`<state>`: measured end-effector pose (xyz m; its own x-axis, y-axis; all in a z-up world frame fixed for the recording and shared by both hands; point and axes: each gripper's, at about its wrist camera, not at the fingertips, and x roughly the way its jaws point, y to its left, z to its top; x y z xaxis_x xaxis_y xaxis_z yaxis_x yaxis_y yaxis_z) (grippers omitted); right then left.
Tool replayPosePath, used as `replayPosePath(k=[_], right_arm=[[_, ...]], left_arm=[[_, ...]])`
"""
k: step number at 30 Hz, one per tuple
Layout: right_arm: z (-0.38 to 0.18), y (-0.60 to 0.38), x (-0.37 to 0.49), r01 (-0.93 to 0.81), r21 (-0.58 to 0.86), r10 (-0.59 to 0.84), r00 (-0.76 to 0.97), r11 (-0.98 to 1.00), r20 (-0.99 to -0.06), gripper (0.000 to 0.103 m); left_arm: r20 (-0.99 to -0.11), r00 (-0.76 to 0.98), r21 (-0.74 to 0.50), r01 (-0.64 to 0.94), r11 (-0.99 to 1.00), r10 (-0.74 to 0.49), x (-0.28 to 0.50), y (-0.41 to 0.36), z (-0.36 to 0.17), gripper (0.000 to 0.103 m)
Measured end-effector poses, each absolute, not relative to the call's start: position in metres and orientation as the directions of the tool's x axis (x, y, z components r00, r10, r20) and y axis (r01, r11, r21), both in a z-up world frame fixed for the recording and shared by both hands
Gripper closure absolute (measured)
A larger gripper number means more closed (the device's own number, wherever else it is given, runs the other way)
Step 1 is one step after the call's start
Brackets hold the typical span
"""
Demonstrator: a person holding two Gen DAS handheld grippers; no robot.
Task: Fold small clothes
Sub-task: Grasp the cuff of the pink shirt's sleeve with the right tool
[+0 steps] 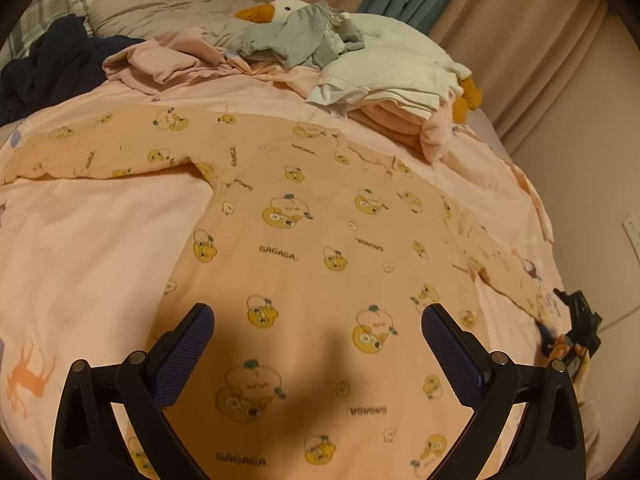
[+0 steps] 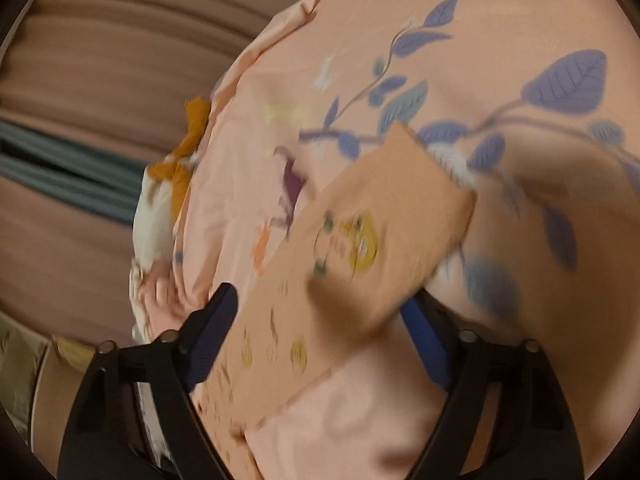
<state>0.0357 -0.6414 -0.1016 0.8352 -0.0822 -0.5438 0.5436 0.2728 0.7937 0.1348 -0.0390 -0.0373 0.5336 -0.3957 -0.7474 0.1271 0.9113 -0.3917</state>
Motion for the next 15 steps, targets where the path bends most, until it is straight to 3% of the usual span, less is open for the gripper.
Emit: replayPosePath(k=[3,5,7,9,10,15], right_arm=[[-0.103,-0.649,0.038,0.54,0.8,-0.099,0.839,0.261,-0.535,0.033],[-0.106,-0.654,0.039,0.562,0.789,-0.108,0.825,0.249,-0.554,0.05],[-0.111,-0.66,0.036,0.595,0.771,-0.111,0.803,0.229,-0.586,0.077],[-0.116,-0.665,0.035,0.606,0.77,-0.109,0.795,0.197,-0.597,0.09],[-0.117,-0.665,0.037,0.61,0.768,-0.107,0.792,0.195,-0.602,0.094],[-0.101,-0.66,0.043,0.636,0.722,-0.111,0.766,0.272,-0.633,0.093]], left_arm=[[-0.755,0.529,-0.387,0.116,0.915,-0.387,0.141,-0.042,-0.039,0.0],[-0.759,0.524,-0.39,0.108,0.915,-0.385,0.143,-0.043,-0.04,0.0],[-0.76,0.527,-0.384,0.108,0.917,-0.381,0.145,-0.045,-0.039,0.0],[-0.762,0.534,-0.366,0.11,0.924,-0.366,0.147,-0.047,-0.036,0.0],[-0.764,0.536,-0.358,0.113,0.927,-0.361,0.147,-0.047,-0.033,0.0],[-0.754,0.55,-0.349,0.127,0.929,-0.359,0.146,-0.041,-0.025,0.0]])
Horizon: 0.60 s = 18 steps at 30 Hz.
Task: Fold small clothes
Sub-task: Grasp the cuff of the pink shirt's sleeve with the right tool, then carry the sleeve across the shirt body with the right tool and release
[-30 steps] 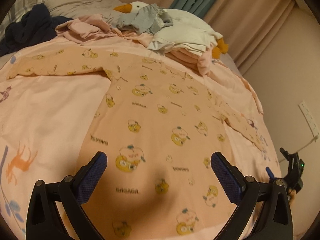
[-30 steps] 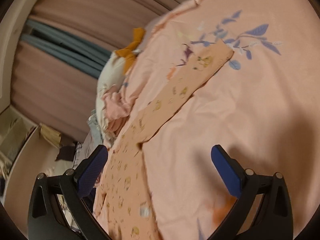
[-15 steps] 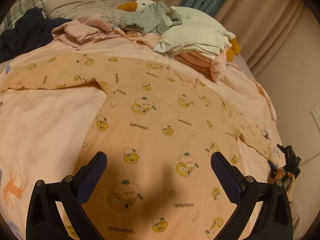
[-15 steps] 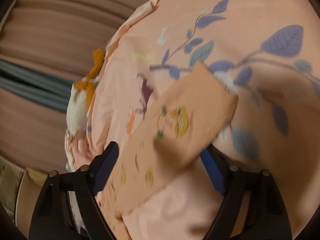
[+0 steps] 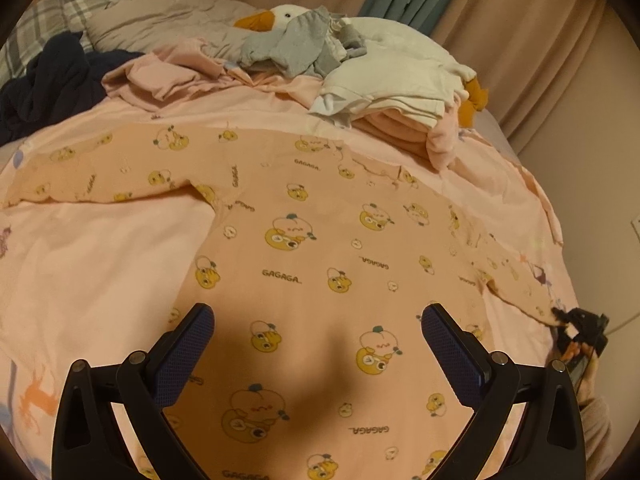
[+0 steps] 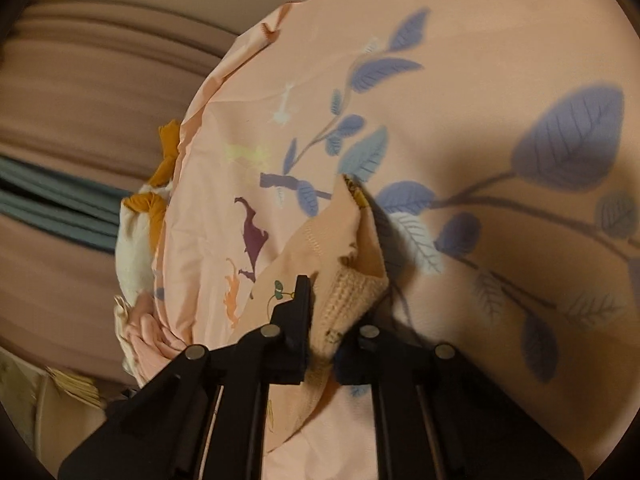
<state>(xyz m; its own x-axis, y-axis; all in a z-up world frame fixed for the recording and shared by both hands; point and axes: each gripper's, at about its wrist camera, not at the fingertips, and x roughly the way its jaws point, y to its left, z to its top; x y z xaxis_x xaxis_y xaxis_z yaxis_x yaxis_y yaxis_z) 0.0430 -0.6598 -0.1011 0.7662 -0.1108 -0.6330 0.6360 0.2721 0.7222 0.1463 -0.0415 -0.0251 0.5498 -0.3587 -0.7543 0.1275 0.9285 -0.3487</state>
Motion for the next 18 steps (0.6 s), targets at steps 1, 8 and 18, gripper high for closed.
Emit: replayPosePath(k=[1,8,18], right_arm=[[-0.093,-0.656,0.047,0.642,0.703,-0.112,0.758,0.306,-0.643,0.093],[-0.031,-0.612,0.083,0.613,0.581,-0.106,0.731,0.536,-0.674,0.094],[0.045,-0.452,0.168,0.412,0.331,-0.081,0.72,0.849,-0.689,0.094]], left_arm=[[-0.758,0.547,-0.344,0.128,0.93,-0.356,0.146,-0.04,-0.025,0.0],[-0.778,0.53,-0.333,0.105,0.937,-0.336,0.146,-0.02,-0.032,0.0],[-0.775,0.533,-0.382,0.033,0.924,-0.339,0.14,0.047,-0.052,0.0]])
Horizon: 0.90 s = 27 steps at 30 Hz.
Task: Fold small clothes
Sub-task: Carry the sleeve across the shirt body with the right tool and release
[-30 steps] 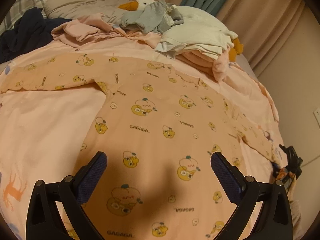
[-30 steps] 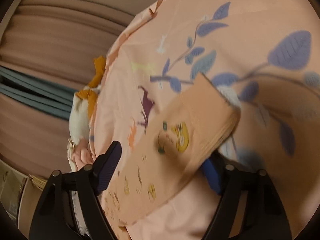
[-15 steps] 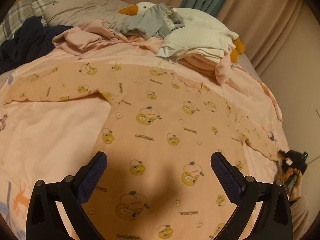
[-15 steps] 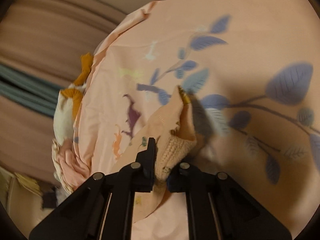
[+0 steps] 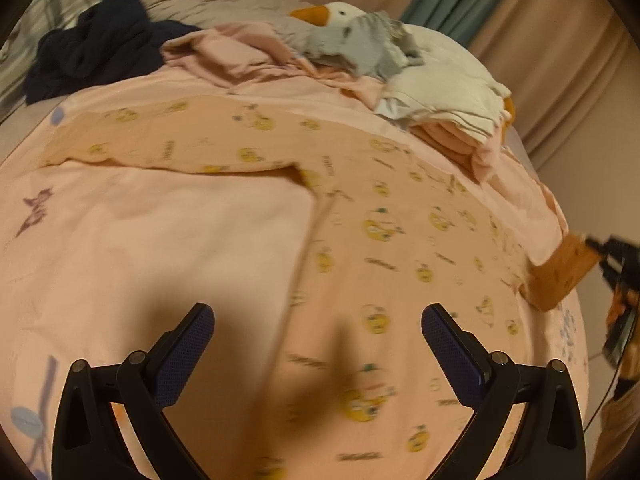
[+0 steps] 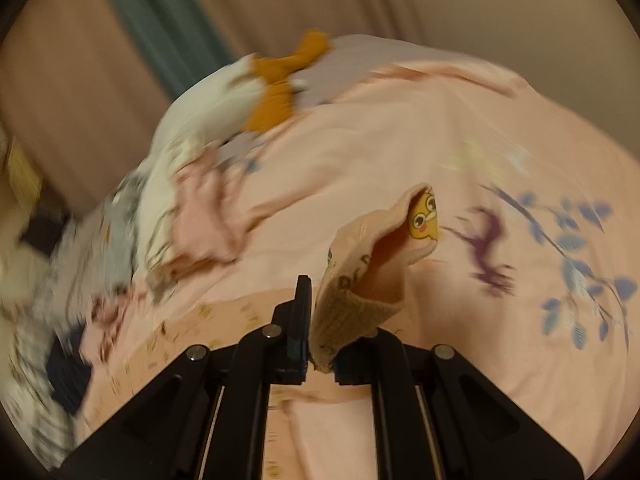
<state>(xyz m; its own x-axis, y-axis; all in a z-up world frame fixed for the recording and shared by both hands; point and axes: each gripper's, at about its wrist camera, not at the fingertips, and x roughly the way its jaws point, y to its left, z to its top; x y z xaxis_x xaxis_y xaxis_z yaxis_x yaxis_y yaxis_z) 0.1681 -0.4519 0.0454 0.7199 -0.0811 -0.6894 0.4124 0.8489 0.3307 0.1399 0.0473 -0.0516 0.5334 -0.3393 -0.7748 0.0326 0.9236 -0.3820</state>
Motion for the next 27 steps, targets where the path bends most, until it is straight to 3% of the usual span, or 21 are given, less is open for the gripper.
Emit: replayPosePath(k=[6,12,16,22,24,27], right_arm=[[0.048,-0.324,0.233,0.274,0.098,-0.124,0.69,0.957,-0.713,0.094],[-0.007,-0.206,0.285,0.129,-0.22,-0.252,0.62,0.967,-0.743,0.093],[-0.048,-0.156,0.296,0.027,-0.334,-0.286,0.582,0.942,-0.761,0.093],[-0.084,-0.115,0.295,-0.078,-0.44,-0.322,0.57,0.894,-0.756,0.091],[-0.094,-0.114,0.293,-0.116,-0.421,-0.3,0.537,0.9,-0.789,0.084],[-0.093,-0.113,0.283,-0.203,-0.273,-0.135,0.512,0.94,-0.848,0.067]], left_arm=[[-0.774,0.542,-0.4,-0.017,0.916,-0.328,0.137,0.089,-0.06,0.0],[-0.784,0.538,-0.404,-0.064,0.912,-0.31,0.139,0.117,-0.072,0.0],[-0.79,0.528,-0.408,-0.076,0.91,-0.31,0.142,0.123,-0.079,0.0],[-0.784,0.531,-0.427,-0.084,0.901,-0.322,0.147,0.123,-0.081,0.0],[-0.777,0.533,-0.444,-0.086,0.892,-0.335,0.149,0.123,-0.081,0.0],[-0.767,0.538,-0.471,-0.102,0.876,-0.349,0.153,0.127,-0.081,0.0]])
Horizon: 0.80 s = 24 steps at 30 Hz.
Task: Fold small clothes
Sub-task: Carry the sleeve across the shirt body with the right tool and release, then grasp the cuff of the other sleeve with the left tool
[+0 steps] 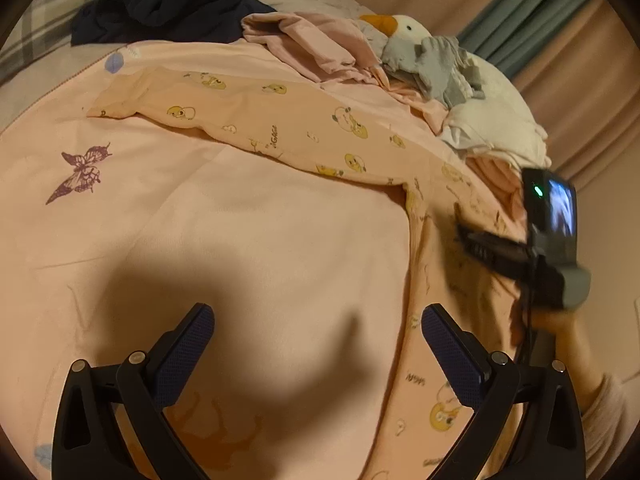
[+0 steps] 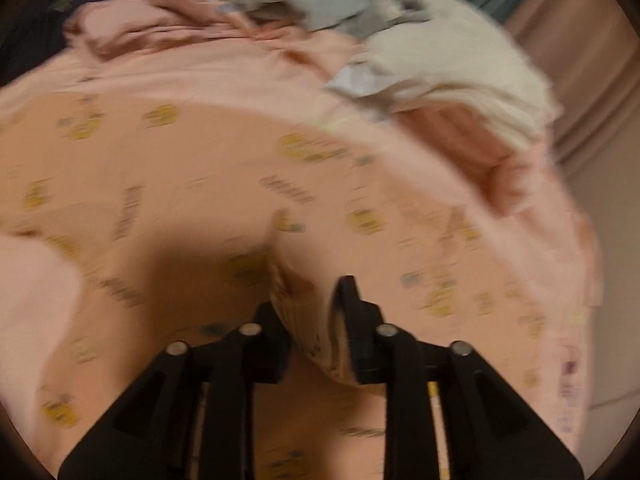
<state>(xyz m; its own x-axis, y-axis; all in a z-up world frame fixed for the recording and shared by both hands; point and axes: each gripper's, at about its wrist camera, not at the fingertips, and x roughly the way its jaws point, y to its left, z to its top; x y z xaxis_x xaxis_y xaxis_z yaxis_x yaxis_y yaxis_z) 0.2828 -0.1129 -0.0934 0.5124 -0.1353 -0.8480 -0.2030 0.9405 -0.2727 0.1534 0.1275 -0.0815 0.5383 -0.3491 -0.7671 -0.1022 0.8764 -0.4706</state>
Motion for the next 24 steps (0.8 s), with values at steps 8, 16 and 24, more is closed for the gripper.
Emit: replayPosePath(k=[8,16,24], right_arm=[[-0.04,-0.19,0.268,-0.139,0.317,0.338,0.561,0.938,-0.756,0.04],[-0.092,-0.188,0.281,-0.036,0.252,0.23,0.543,0.967,-0.807,0.083],[-0.09,-0.162,0.28,-0.186,0.247,0.309,0.538,0.951,-0.785,0.087]], left_arm=[[-0.714,0.562,-0.589,-0.158,0.792,-0.418,0.174,0.153,-0.085,0.0],[-0.634,0.627,-0.684,-0.181,0.707,-0.452,0.2,0.181,-0.078,0.0],[-0.523,0.698,-0.818,-0.249,0.519,-0.489,0.231,0.222,-0.097,0.0]])
